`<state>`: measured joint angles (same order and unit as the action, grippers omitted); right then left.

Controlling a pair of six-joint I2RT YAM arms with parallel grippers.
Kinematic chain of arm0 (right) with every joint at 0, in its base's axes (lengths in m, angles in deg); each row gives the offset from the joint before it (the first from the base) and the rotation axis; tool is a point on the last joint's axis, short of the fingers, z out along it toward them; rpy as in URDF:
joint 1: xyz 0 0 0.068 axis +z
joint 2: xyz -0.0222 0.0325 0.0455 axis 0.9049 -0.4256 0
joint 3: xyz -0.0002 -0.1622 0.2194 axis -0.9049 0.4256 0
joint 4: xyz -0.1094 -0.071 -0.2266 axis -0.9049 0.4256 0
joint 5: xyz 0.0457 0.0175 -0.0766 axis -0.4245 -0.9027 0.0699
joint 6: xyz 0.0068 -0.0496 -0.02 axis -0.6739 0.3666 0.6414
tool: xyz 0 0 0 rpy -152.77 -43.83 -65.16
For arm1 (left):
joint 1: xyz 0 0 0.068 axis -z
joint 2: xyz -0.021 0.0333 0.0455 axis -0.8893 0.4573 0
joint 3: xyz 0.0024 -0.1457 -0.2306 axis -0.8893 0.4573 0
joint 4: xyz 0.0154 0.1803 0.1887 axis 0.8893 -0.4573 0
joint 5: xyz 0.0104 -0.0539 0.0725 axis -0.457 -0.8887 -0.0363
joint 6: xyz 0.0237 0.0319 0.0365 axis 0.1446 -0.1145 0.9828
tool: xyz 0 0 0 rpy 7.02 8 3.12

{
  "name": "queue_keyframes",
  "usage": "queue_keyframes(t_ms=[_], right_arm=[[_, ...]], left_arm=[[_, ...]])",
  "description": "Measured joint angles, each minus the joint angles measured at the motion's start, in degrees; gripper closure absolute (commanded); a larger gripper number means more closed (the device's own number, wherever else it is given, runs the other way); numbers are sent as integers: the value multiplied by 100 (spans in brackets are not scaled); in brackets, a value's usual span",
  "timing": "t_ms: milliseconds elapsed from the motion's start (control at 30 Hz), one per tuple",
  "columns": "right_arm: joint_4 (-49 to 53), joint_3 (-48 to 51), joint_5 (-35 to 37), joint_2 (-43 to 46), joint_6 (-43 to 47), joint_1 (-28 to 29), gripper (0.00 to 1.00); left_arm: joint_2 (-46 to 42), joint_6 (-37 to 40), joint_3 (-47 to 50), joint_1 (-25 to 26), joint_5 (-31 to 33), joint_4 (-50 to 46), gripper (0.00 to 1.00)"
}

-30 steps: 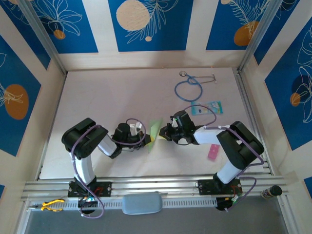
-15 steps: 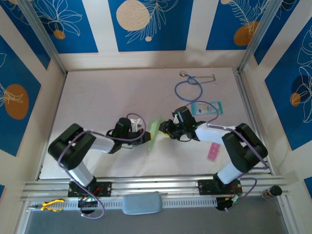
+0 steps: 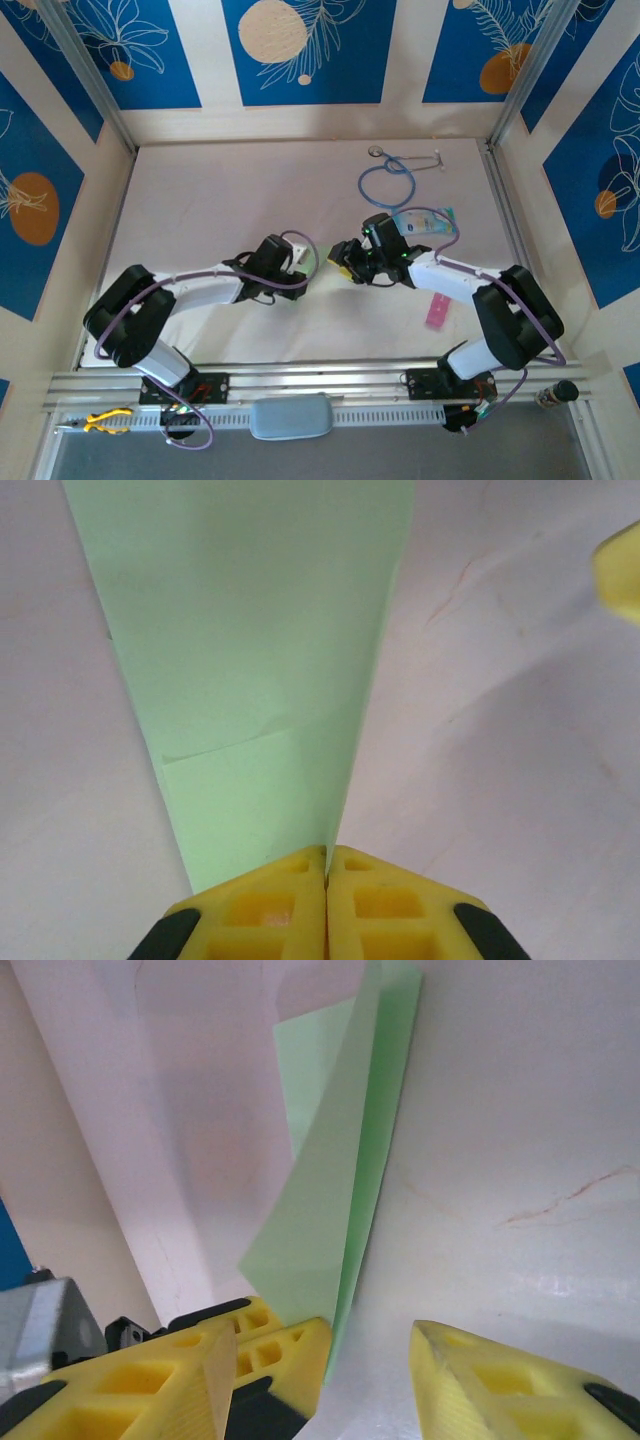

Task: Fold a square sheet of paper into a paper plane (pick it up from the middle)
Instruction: Fold the wing for the fifth time at the center of the table.

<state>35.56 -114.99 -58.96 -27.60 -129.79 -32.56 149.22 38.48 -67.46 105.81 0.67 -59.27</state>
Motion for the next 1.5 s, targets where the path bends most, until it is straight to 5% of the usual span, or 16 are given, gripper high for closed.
queue_keyframes(t_ms=[500, 700, 1067, 1500], right_arm=[[208, -809, -225, -940, -378, 13, 53], [264, -1014, -437, -1300, -382, 28, 62], [245, -1027, -632, -1478, -446, 103, 94], [-13, -1025, -660, -1478, -516, 103, 98]], left_arm=[[0, 1003, -72, 509, 1097, -341, 89], [0, 1252, -72, 603, 1298, -339, 89], [0, 1668, -72, 708, 1626, -341, 80], [52, 1945, -72, 955, 2081, -358, 69]])
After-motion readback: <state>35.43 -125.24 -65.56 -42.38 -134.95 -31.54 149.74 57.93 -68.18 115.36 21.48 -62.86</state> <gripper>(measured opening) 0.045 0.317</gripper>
